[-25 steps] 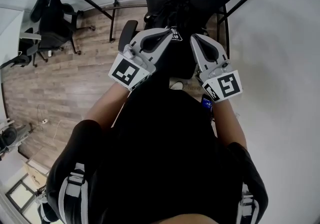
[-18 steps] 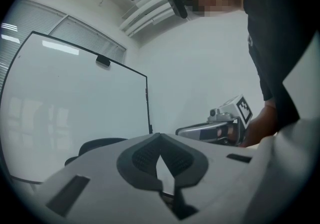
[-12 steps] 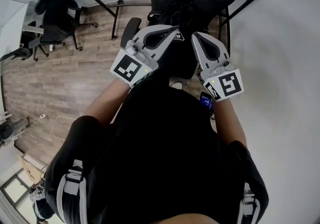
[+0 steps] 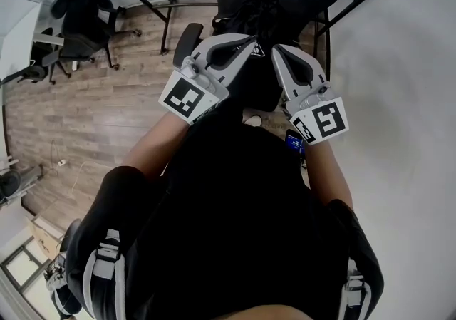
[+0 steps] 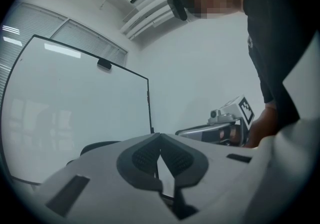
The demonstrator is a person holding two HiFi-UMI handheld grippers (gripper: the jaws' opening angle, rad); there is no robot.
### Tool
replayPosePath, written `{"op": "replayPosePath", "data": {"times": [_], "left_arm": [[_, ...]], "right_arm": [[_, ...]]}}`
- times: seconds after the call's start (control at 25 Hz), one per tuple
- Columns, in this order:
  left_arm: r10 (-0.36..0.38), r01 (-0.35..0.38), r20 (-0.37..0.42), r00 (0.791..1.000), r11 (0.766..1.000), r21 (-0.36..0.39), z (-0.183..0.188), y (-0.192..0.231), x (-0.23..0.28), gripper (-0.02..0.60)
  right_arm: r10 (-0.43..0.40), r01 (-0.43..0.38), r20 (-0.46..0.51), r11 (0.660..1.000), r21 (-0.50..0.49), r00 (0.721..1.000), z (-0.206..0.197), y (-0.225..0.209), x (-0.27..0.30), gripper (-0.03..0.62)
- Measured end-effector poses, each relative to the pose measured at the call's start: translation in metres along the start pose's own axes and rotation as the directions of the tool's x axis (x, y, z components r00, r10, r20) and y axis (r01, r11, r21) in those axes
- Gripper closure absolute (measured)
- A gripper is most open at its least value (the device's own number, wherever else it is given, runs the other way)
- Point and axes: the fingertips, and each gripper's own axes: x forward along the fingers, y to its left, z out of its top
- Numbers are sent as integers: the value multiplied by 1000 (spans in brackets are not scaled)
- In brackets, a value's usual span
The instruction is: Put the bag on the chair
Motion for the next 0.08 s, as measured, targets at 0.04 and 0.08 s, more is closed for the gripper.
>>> {"op": "replayPosePath", "data": {"times": [0.04, 0.08], "left_arm": [[1, -1, 3, 1000, 1000, 1, 0, 0, 0, 575], [2, -2, 8, 1000, 1000, 2, 1, -1, 1, 575]], "right_arm": [[0, 0, -1, 1000, 2, 1000, -1, 0, 0, 593], [1, -1, -1, 1000, 4, 1000, -3, 0, 0, 593]]}}
